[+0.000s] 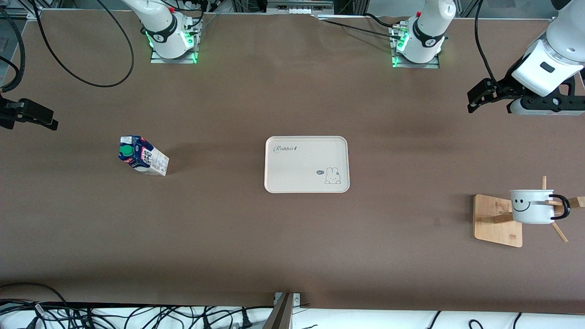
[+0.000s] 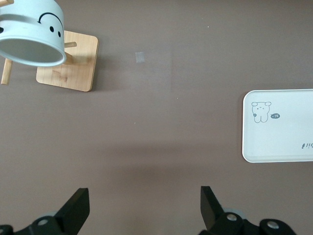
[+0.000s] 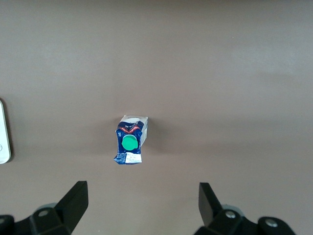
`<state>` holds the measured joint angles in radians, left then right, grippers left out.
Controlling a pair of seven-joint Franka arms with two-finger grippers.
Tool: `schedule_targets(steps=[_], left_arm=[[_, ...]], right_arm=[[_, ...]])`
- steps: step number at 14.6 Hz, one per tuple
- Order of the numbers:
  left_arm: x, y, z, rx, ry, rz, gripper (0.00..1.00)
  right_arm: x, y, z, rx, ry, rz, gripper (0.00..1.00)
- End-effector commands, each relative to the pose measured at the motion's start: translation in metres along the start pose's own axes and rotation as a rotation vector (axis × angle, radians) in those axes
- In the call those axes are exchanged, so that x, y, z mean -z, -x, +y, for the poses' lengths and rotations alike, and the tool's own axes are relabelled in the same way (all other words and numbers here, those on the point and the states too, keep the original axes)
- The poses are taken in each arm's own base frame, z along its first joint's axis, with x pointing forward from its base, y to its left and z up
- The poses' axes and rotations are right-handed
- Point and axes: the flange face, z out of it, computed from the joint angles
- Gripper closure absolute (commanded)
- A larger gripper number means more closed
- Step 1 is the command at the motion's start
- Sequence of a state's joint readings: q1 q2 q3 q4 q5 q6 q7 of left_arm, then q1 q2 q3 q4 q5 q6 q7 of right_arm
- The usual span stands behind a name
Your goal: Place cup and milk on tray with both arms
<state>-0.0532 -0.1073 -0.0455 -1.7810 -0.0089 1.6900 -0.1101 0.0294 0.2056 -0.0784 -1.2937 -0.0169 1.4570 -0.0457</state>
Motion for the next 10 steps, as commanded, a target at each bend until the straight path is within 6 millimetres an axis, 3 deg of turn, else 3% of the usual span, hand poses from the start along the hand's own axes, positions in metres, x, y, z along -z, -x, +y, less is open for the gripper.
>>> schedule_targets(steps=[1,10], left_arm=[[0.0049,0.0,0.0005,0.009,0.016,0.011,0.0],[0.0055,-0.0001,-0.0011,0.012,0.016,0.011,0.0]], right_arm=[[0.0016,0.0019,-0.005,-0.004,-0.016,0.003,0.0],[-0.0012,0.0021,-0.0042,0.008,-0.017,-0.01,0.0]])
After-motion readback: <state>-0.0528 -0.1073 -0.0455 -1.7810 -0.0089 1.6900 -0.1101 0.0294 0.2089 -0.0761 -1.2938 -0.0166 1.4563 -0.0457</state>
